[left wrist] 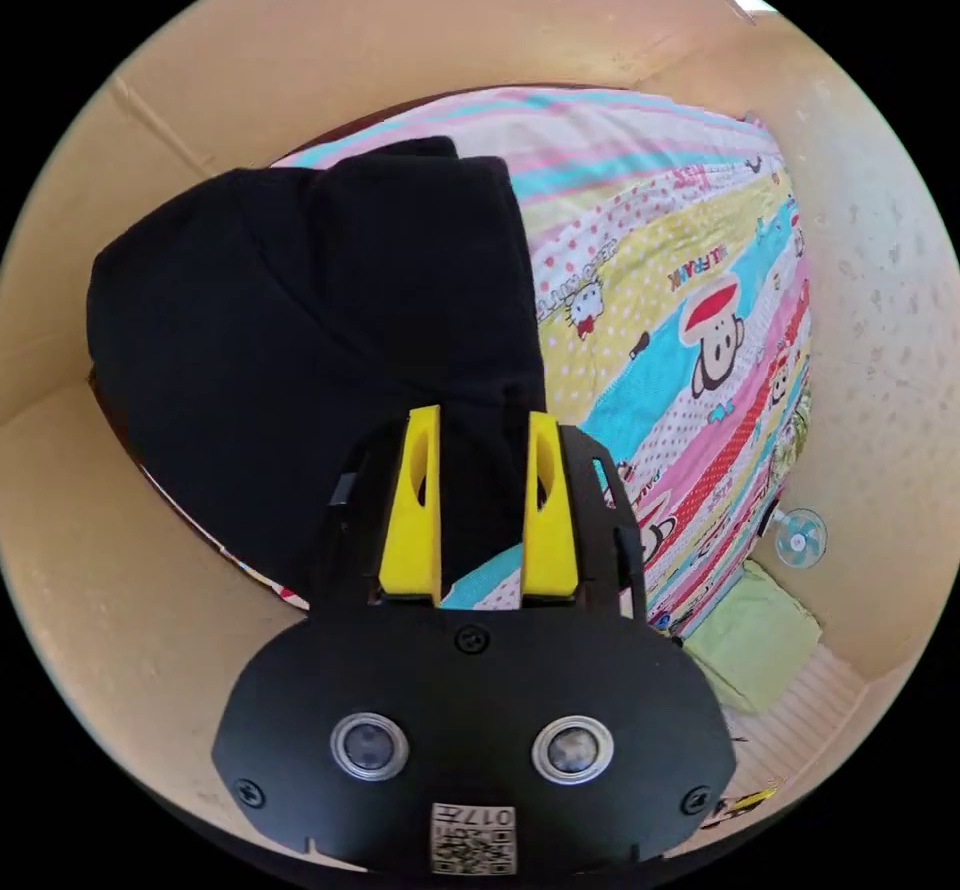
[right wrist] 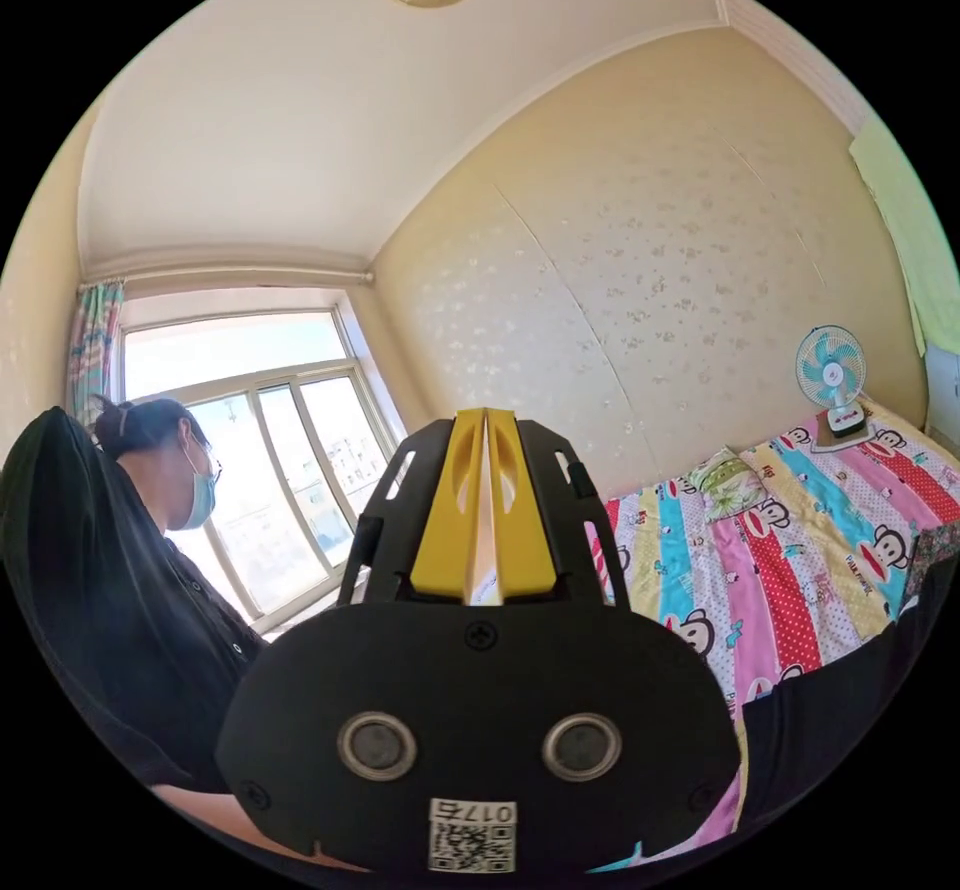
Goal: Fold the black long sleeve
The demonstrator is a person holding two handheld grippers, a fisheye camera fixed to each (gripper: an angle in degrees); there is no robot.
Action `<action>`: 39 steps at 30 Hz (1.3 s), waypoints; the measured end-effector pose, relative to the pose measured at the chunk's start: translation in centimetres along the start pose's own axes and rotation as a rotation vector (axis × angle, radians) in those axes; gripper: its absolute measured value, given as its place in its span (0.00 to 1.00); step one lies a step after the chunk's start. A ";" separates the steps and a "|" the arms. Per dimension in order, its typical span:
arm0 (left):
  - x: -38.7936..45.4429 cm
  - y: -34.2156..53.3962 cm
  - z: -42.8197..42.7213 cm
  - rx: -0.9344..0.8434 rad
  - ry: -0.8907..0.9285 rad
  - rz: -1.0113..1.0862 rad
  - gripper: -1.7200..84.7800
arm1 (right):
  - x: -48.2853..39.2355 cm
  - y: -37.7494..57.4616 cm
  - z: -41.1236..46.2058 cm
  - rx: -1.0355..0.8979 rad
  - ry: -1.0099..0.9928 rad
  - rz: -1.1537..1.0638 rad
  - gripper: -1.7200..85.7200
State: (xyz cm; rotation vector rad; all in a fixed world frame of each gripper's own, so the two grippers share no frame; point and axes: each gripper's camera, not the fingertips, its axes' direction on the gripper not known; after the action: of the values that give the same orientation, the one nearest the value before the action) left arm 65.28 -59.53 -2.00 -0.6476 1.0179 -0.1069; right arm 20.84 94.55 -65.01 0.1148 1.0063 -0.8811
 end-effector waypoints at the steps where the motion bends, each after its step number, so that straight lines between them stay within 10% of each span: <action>1: 0.2 0.3 0.2 0.021 -0.005 -0.015 0.16 | -0.3 0.1 0.3 -0.024 0.007 0.000 0.02; 7: 6.3 10.6 0.7 0.143 -0.103 0.308 0.07 | -0.8 2.9 4.7 -0.156 0.006 -0.032 0.02; 14: 5.1 31.5 3.6 -0.174 0.260 0.862 0.08 | 1.6 6.6 10.6 -0.205 -0.172 0.073 0.02; 18: 1.8 34.2 5.9 -0.491 0.388 0.848 0.07 | 2.4 7.8 14.5 -0.299 -0.285 0.078 0.03; 22: 1.1 33.4 2.6 -0.250 0.485 0.737 0.08 | 2.5 8.9 16.8 -0.374 -0.316 0.014 0.02; 26: 8.8 34.1 3.7 -0.080 0.209 0.819 0.14 | 3.3 9.7 17.2 -0.373 -0.354 -0.012 0.02; 39: 20.3 38.8 27.8 -0.357 -0.416 0.651 0.07 | 12.2 5.8 8.6 -0.299 -0.342 -0.001 0.03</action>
State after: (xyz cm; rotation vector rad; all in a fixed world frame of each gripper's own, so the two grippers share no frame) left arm 90.84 -23.10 -28.71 -0.5953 0.8009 0.7658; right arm 33.55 87.15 -71.37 -0.2816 0.8049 -0.7116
